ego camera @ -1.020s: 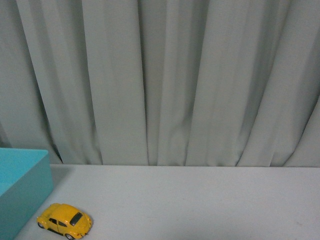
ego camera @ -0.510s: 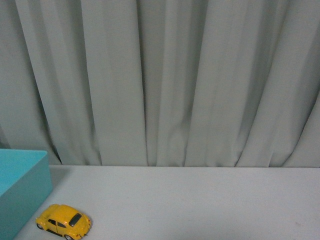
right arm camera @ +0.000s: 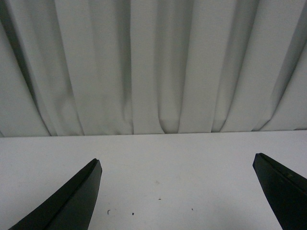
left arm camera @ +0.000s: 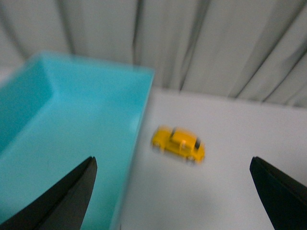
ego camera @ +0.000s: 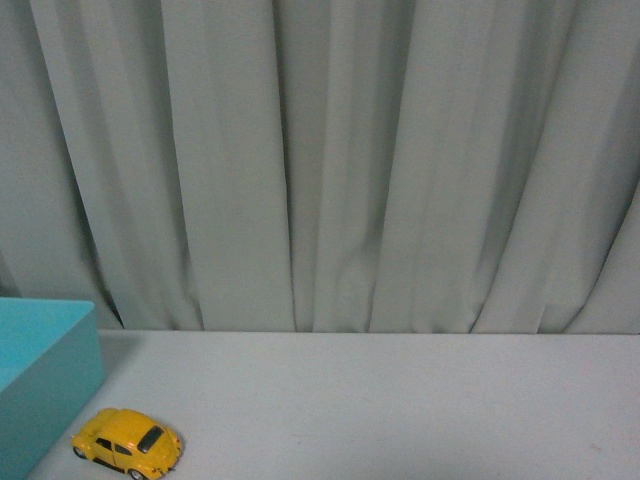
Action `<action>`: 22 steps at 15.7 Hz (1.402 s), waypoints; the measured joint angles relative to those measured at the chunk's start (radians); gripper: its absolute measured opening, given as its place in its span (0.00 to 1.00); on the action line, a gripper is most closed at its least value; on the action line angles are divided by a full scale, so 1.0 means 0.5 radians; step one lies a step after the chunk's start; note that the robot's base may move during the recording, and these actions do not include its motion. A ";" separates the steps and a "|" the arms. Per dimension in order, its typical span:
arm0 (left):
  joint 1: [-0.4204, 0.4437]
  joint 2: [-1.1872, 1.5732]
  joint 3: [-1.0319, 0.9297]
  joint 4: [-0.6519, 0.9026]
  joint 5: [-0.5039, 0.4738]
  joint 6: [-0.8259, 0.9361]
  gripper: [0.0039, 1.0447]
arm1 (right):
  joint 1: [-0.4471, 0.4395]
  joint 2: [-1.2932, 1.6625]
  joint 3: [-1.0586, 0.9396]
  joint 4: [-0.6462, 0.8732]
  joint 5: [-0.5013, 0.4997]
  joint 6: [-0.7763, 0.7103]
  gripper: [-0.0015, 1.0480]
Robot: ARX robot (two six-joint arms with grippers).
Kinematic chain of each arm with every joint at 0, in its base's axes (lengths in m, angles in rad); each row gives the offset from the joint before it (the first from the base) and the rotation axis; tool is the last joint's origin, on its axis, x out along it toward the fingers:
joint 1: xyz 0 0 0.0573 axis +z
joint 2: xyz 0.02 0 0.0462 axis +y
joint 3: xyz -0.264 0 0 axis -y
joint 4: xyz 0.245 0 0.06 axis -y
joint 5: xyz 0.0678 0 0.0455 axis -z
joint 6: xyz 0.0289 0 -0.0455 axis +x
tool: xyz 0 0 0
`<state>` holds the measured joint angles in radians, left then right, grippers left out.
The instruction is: Wind up and store yellow beetle toy
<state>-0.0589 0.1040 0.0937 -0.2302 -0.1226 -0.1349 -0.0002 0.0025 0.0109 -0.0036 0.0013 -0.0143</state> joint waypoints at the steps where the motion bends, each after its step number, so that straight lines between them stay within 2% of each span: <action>1: -0.100 0.296 0.176 -0.246 -0.181 -0.328 0.94 | 0.000 0.000 0.000 0.002 -0.004 0.000 0.93; 2: -0.075 0.419 0.252 -0.205 -0.237 -0.669 0.94 | 0.000 0.000 0.000 0.001 -0.001 0.000 0.94; 3: 0.035 0.507 0.323 -0.053 -0.173 -0.860 0.94 | 0.000 0.000 0.000 0.000 -0.002 0.000 0.94; 4: 0.100 0.634 0.394 0.121 -0.125 -0.883 0.94 | 0.000 0.000 0.000 0.001 -0.002 0.001 0.94; 7: 0.166 0.767 0.451 0.263 -0.043 -0.859 0.94 | 0.000 0.000 0.000 0.001 -0.002 0.001 0.94; 9: 0.283 1.160 0.592 0.600 0.133 -0.666 0.94 | 0.000 0.001 0.000 -0.002 -0.004 0.000 0.94; 10: 0.292 1.371 0.684 0.752 0.179 -0.548 0.94 | 0.000 0.000 0.000 0.001 0.002 0.000 0.94; 11: 0.270 1.684 0.851 0.926 0.271 -0.288 0.94 | 0.000 0.000 0.000 0.002 -0.003 -0.001 0.94; 12: 0.211 1.942 1.027 0.972 0.370 -0.024 0.94 | 0.000 0.000 0.000 0.000 -0.002 0.000 0.94; 14: 0.134 2.260 1.308 0.905 0.479 0.381 0.94 | 0.000 0.000 0.000 0.000 -0.002 0.000 0.94; 15: 0.077 2.455 1.518 0.787 0.604 0.632 0.94 | 0.000 0.000 0.000 0.000 -0.002 0.000 0.94; 16: -0.010 2.674 1.768 0.572 0.690 1.032 0.94 | 0.000 0.000 0.000 0.001 -0.002 0.000 0.94; 18: -0.143 2.940 2.068 0.105 0.742 1.660 0.94 | 0.000 0.000 0.000 0.000 -0.002 0.000 0.94; 20: -0.256 3.137 2.332 -0.397 0.685 2.406 0.94 | 0.000 0.000 0.000 0.000 -0.002 0.000 0.94; 22: -0.290 3.267 2.537 -0.740 0.512 2.923 0.94 | 0.000 0.000 0.000 0.000 -0.002 0.000 0.94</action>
<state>-0.2039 1.7374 1.3621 -0.6003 0.1333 1.3266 -0.0002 0.0025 0.0109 -0.0036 0.0002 -0.0143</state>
